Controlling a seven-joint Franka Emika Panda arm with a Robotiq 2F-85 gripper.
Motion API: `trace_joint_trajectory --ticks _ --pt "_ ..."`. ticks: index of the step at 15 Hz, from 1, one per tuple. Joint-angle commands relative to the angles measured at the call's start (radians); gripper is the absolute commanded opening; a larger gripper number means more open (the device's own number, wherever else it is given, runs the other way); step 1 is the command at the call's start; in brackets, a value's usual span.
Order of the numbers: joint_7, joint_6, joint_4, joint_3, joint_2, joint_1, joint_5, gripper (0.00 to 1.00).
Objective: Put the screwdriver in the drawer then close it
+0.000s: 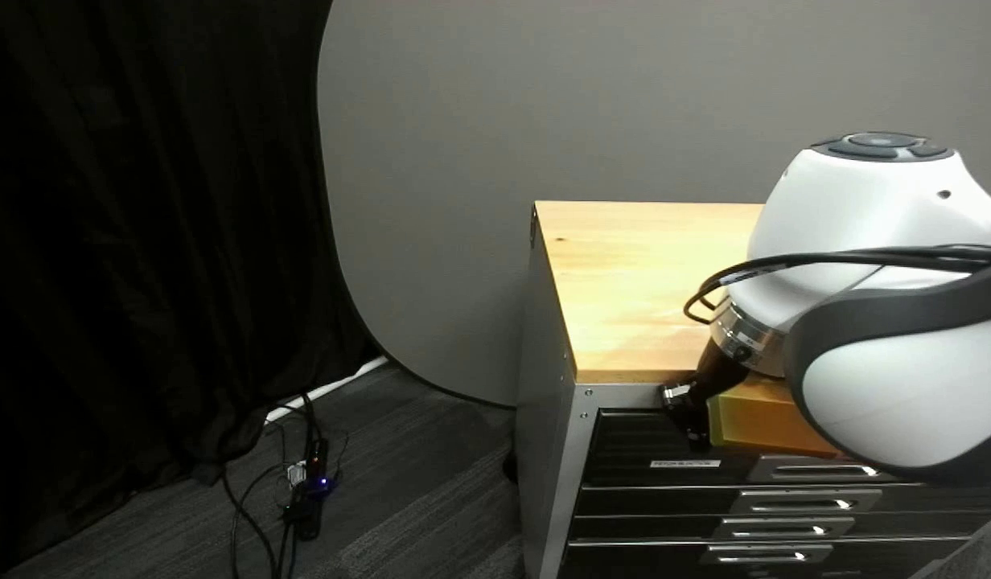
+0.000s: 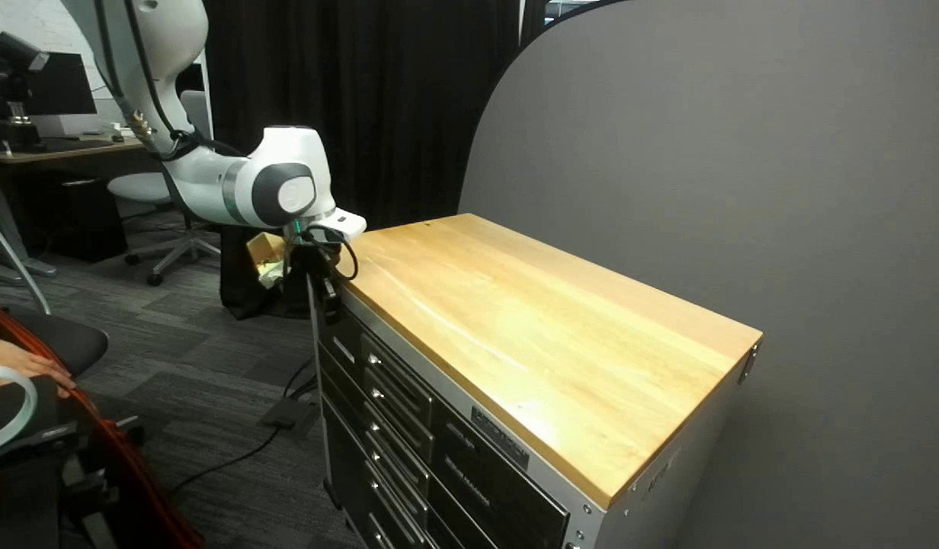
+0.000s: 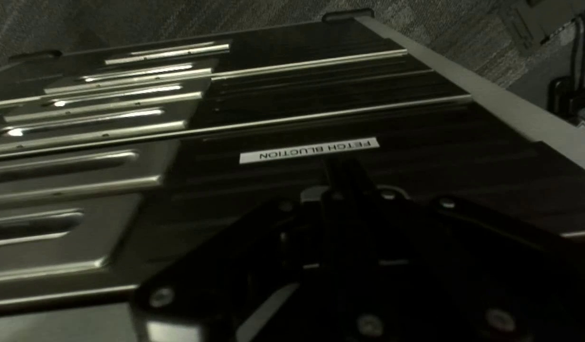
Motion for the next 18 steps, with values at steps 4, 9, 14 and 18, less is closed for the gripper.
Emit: trace_joint_trajectory --ticks 4,9,14,18 --pt "-0.052 0.023 -0.024 0.005 -0.018 0.017 0.011 0.35" --pt "-0.245 -0.156 -0.09 0.141 -0.214 -0.088 0.041 0.72" --pt "-0.417 -0.586 -0.041 0.257 -0.376 -0.177 0.103 1.0" --pt "-0.404 -0.729 0.0 0.27 -0.397 -0.184 0.078 1.0"
